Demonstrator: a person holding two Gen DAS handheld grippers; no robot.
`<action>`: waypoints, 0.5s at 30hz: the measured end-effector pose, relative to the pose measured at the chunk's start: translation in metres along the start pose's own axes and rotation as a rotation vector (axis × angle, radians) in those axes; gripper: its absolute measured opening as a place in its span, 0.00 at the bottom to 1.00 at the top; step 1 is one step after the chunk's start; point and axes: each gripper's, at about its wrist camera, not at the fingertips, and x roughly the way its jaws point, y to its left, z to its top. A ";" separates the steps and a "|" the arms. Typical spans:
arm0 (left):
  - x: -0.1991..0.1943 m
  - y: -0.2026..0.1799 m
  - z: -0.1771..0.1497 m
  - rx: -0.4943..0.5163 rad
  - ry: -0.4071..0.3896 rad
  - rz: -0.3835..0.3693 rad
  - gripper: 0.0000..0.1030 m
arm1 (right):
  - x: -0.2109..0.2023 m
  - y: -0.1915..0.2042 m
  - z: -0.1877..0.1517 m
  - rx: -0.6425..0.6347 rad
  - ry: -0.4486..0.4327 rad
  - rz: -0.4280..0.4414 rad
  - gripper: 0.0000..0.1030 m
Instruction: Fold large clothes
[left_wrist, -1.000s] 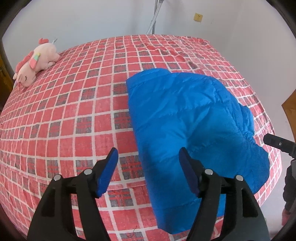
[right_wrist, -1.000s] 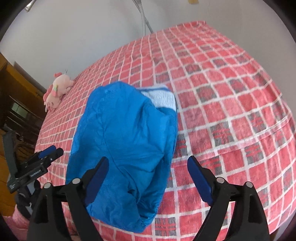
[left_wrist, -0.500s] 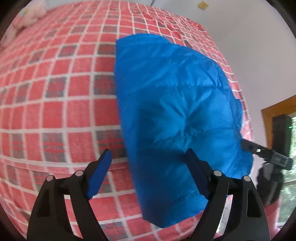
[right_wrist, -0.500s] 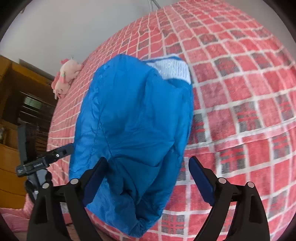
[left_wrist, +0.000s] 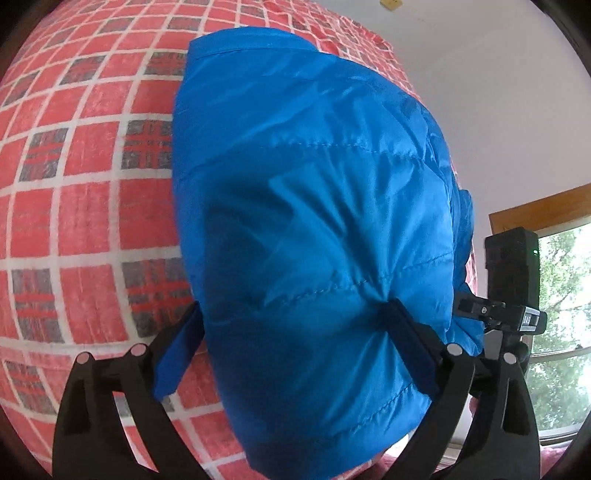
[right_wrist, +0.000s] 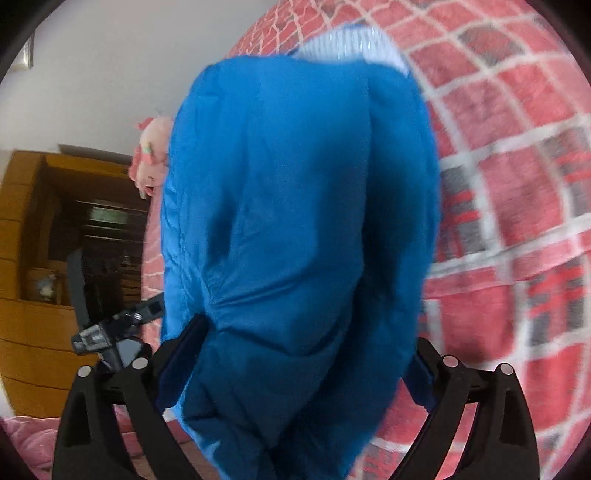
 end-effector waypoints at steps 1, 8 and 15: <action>0.000 -0.001 -0.001 0.002 -0.008 -0.002 0.84 | 0.003 -0.003 0.000 0.018 0.000 0.030 0.88; -0.027 -0.011 -0.012 0.057 -0.087 -0.028 0.54 | -0.017 0.022 -0.007 -0.087 -0.058 0.051 0.60; -0.081 -0.027 -0.009 0.106 -0.236 -0.028 0.50 | -0.037 0.083 -0.001 -0.254 -0.100 0.074 0.56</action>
